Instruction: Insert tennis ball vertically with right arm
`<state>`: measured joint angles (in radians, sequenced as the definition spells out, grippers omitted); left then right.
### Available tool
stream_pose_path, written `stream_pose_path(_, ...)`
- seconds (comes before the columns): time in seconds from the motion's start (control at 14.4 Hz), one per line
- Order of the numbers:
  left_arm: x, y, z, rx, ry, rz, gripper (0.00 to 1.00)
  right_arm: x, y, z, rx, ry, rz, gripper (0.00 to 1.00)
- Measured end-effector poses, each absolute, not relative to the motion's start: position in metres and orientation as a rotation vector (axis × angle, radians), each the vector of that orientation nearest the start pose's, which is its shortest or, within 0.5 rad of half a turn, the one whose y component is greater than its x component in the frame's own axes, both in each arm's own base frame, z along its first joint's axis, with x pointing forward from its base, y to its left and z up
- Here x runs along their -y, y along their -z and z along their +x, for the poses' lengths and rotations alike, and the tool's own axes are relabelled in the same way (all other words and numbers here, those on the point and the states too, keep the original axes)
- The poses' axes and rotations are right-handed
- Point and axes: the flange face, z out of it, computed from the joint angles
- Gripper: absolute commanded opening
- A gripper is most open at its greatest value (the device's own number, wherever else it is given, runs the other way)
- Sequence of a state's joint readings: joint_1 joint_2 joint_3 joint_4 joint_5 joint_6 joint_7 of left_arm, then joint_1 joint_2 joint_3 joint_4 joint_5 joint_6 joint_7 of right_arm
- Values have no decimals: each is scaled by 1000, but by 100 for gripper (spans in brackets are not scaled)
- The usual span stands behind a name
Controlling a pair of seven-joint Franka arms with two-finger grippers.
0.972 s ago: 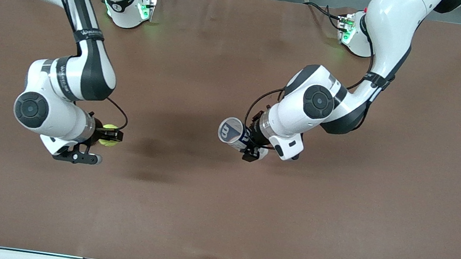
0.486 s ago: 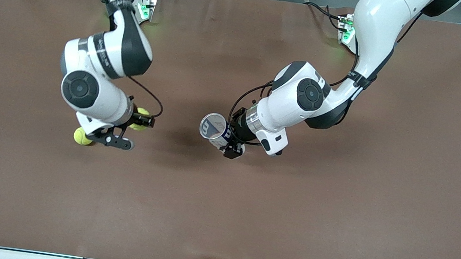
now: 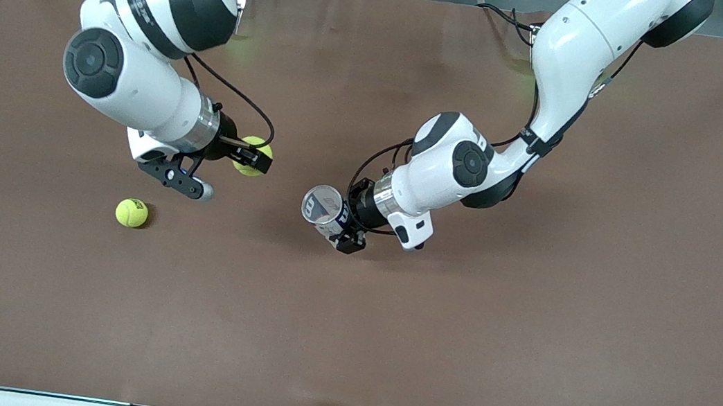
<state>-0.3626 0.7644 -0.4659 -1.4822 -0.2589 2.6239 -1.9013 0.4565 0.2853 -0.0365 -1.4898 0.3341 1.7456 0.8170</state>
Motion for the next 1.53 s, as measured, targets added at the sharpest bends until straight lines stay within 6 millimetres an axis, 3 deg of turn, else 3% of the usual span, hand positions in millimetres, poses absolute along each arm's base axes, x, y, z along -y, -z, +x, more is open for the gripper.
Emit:
stream_pose_path(0.14, 503, -296, 561, -1726, 505, 1933, 72, -299, -529, 580, -737, -286, -2743, 42)
stream_pose_path(0.28, 511, -296, 553, -1716, 516, 1942, 72, -303, -530, 588, -773, -238, -2701, 42)
stream_pose_path(0.76, 515, -299, 553, -1720, 535, 1923, 72, -342, -468, 600, -777, -227, -2710, 42)
stream_pose_path(1.11, 515, -300, 552, -1720, 538, 1921, 72, -357, -449, 596, -762, -256, -2732, 45)
stream_pose_path(1.18, 515, -300, 552, -1719, 538, 1921, 72, -356, -448, 597, -762, -257, -2732, 55)
stream_pose_path(1.25, 516, -301, 552, -1719, 538, 1921, 72, -356, -448, 597, -763, -257, -2732, 81)
stream_pose_path(1.32, 516, -301, 552, -1718, 538, 1921, 72, -356, -448, 597, -763, -256, -2732, 100)
stream_pose_path(1.53, 516, -301, 552, -1718, 541, 1925, 72, -355, -449, 597, -765, -254, -2731, 100)
